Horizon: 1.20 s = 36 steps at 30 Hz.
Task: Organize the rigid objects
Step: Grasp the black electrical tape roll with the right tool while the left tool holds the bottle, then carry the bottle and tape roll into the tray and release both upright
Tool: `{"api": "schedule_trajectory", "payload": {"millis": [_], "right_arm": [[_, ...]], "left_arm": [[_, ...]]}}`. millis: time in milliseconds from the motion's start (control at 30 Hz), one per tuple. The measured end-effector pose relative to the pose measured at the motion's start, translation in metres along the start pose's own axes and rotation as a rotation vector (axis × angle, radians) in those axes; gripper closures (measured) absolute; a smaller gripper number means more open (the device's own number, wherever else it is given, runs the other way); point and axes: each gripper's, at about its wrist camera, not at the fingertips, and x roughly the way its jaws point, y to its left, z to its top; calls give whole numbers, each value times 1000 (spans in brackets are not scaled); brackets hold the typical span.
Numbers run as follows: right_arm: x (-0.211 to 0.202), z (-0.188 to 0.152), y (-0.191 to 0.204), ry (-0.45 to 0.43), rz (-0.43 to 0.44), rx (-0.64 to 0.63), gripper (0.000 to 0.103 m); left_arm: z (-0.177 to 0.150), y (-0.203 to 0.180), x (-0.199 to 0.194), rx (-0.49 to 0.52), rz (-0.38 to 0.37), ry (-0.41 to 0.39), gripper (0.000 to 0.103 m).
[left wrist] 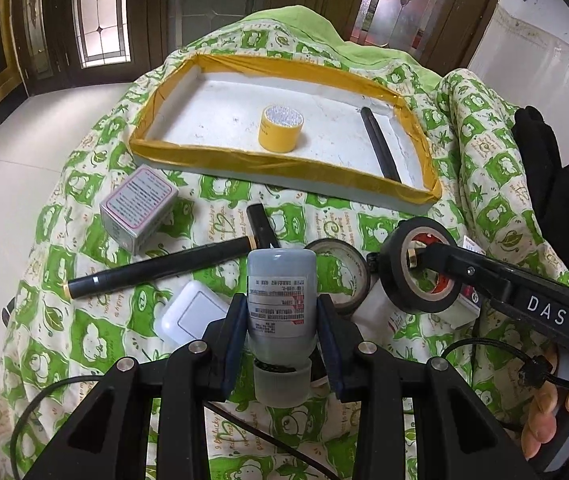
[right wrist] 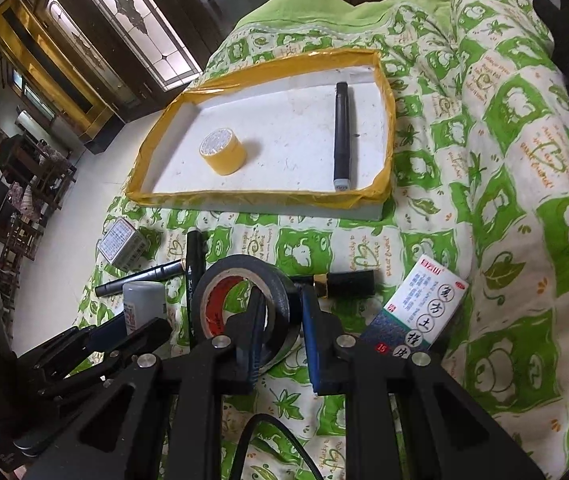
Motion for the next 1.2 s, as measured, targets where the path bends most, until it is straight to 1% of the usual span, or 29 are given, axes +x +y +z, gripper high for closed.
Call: {"api": "schedule_trajectory", "payload": {"millis": [367,833,1000,1200], "right_arm": [[-6,4,-4,-22,-6,11,86],[-19,20,-18,-55,-3,57,86],[-20,29,-19,-62,-11,56,86],[-15,41,-17,-57,-11,51,86]], "left_arm": [[16,4,-9,-2,5,-33,67],[51,10,-13,10,37,-74,67],[59,10,-10,20,40,-75,67],[69,11,-1,5,21,-59,67]]}}
